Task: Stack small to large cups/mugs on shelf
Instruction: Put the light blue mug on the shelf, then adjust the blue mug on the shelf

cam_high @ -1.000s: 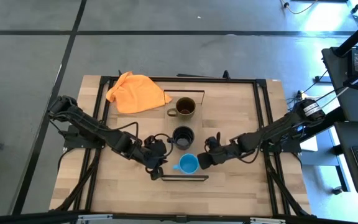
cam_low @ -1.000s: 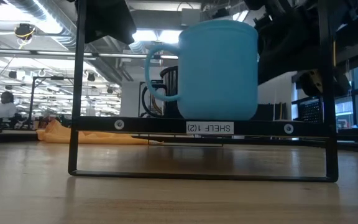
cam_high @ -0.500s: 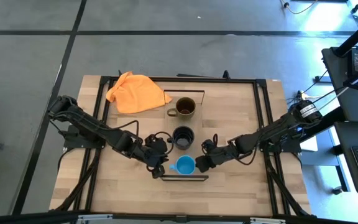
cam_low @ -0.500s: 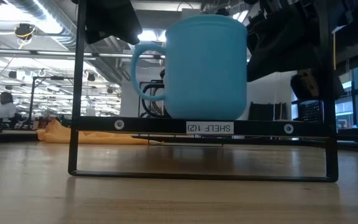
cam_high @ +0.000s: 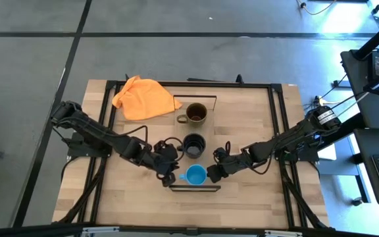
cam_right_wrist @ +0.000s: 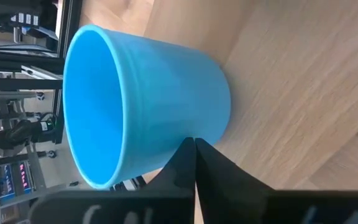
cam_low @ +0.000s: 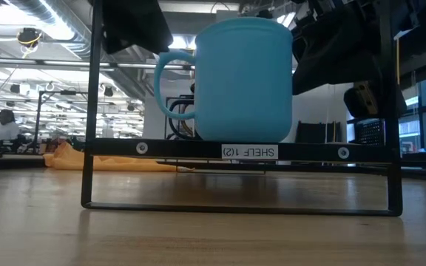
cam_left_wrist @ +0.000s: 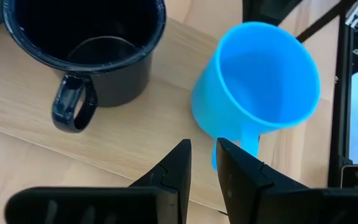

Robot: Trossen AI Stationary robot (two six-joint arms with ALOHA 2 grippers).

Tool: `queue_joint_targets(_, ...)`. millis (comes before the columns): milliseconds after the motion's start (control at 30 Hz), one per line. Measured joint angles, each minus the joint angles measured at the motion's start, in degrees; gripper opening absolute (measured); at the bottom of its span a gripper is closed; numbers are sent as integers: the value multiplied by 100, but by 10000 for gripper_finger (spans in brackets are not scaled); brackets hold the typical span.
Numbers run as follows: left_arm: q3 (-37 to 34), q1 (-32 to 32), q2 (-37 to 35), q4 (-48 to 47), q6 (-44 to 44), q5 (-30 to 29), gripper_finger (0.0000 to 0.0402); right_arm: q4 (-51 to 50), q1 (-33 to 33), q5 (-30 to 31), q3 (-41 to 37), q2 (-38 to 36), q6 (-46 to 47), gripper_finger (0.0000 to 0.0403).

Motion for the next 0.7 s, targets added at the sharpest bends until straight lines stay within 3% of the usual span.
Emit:
queue_joint_targets(233, 0, 107, 0, -4, 133, 0, 70, 268, 2, -104, 9, -2, -261, 3)
queue_joint_targets(700, 0, 705, 0, -26, 421, 20, 70, -191, -62, 555, 7, -2, -282, 4)
